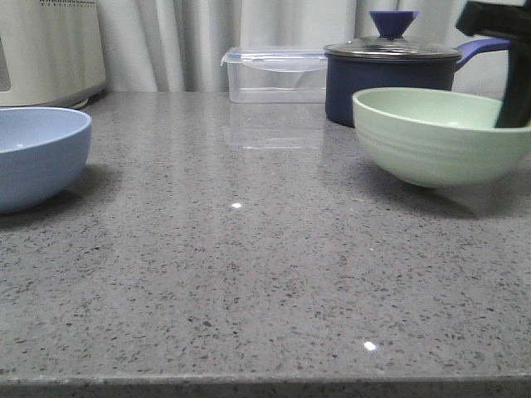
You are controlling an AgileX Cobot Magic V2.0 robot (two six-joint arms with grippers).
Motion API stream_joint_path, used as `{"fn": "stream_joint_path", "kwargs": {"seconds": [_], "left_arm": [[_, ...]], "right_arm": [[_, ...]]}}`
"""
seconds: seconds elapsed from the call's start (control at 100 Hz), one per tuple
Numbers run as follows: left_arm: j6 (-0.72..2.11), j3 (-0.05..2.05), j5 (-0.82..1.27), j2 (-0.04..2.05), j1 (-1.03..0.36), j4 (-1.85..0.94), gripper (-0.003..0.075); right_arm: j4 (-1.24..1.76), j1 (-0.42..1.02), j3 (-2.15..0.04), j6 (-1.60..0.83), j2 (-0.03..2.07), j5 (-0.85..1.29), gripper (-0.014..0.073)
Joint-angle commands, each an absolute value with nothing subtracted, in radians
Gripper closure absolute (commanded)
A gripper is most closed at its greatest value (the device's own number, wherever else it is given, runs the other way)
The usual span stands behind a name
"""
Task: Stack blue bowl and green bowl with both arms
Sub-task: 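Slide the green bowl with the right gripper toward the blue bowl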
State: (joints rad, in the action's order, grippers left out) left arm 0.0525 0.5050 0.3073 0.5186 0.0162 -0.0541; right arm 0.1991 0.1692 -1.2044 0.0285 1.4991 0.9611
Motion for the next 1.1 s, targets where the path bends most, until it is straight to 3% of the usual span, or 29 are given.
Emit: {"fn": "stream_joint_path", "kwargs": {"seconds": [0.0, 0.43, 0.81, 0.89, 1.02, 1.09], "left_arm": [[0.049, 0.542, 0.226, 0.529, 0.021, -0.064, 0.0335], [0.049, 0.542, 0.226, 0.529, 0.021, -0.064, 0.0335], [0.049, 0.542, 0.226, 0.529, 0.021, -0.064, 0.0335], [0.049, 0.542, 0.226, 0.529, 0.021, -0.064, 0.0335], [0.049, 0.542, 0.226, 0.529, 0.021, -0.064, 0.0335], [0.049, 0.542, 0.226, 0.529, 0.021, -0.064, 0.0335]], "right_arm": [[0.216, 0.22, -1.266, 0.023, 1.463, 0.946, 0.0671], [0.224, 0.486, -1.394, 0.053, 1.598, 0.878, 0.0671], [0.227, 0.557, -1.471, 0.053, 1.704, 0.863, 0.0666], [0.227, 0.557, -1.471, 0.053, 1.706, 0.862, 0.0609], [0.227, 0.557, -1.471, 0.053, 1.706, 0.862, 0.0393], [0.227, 0.557, -1.471, 0.053, 1.705, 0.862, 0.0324]]}}
